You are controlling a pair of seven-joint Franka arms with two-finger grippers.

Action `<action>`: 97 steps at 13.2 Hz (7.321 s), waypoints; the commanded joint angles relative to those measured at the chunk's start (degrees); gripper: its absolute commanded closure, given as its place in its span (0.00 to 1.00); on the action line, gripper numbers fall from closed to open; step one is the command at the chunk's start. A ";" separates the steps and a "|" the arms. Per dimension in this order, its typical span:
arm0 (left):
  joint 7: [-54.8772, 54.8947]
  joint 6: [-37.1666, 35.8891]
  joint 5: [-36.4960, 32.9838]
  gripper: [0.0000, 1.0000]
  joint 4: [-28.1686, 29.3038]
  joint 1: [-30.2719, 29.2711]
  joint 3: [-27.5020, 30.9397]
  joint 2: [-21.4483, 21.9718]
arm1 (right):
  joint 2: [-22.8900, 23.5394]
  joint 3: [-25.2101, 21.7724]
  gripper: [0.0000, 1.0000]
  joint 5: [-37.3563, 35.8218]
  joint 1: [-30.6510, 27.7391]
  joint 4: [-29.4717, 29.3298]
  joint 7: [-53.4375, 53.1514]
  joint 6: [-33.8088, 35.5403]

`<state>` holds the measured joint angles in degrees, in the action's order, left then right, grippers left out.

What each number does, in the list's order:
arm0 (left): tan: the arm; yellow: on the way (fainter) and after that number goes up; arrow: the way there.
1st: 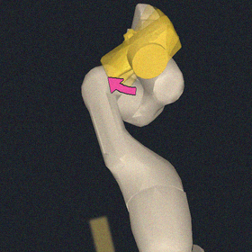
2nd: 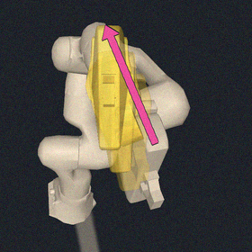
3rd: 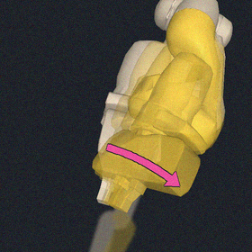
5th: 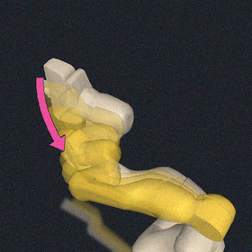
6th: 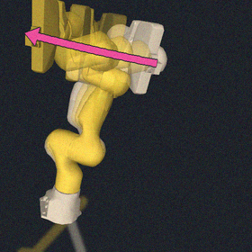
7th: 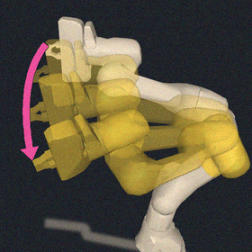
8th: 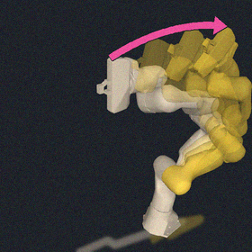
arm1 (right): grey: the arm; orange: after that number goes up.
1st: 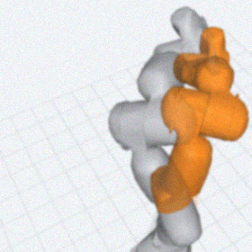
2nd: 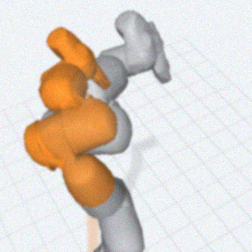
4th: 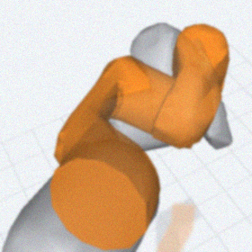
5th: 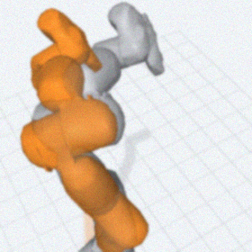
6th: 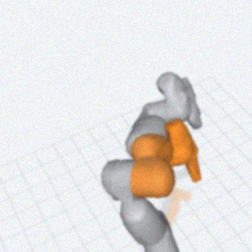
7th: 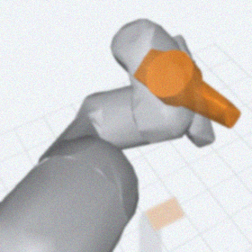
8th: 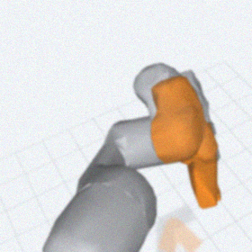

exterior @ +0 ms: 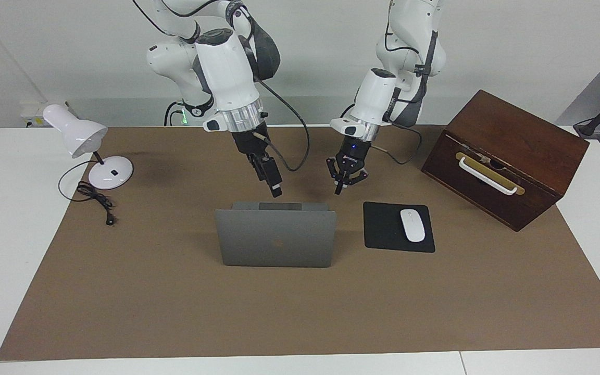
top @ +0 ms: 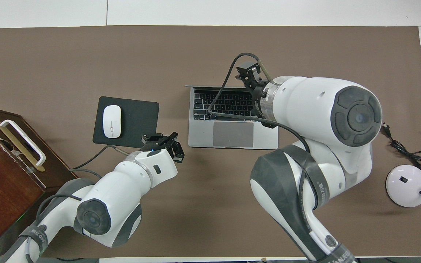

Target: Close laptop with both arms

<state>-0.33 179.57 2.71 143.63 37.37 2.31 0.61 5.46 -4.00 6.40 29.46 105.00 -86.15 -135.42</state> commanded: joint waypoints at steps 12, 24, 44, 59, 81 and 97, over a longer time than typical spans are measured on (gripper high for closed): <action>0.60 19.94 0.10 1.00 -1.33 2.10 -0.99 -15.72 | 4.73 0.22 0.00 9.51 -0.19 0.11 -5.96 -6.96; -0.90 20.65 0.28 1.00 -1.42 2.18 -2.23 -16.69 | 7.89 0.22 0.00 12.14 -1.16 0.12 -5.08 -9.07; -0.55 20.56 -2.71 1.00 -1.95 2.01 -2.14 -18.89 | 8.52 0.66 0.00 16.63 -0.01 5.12 -5.17 -7.93; -0.55 20.56 -4.38 1.00 -2.30 1.57 -2.14 -19.50 | 7.28 1.27 0.00 25.32 -0.80 7.23 3.09 3.67; -0.63 20.65 -8.95 1.00 -2.39 -0.10 -1.96 -20.47 | 11.77 1.36 0.00 31.13 -0.36 11.89 10.13 -3.98; -4.50 19.95 -8.95 1.00 -1.68 -1.60 -2.23 -19.68 | -7.64 0.83 0.00 22.63 -7.99 19.01 17.40 18.50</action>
<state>-3.79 199.78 -4.57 142.70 37.80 0.30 -15.59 2.46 -3.62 32.02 24.96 121.46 -72.68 -120.49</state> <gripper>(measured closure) 0.991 0.000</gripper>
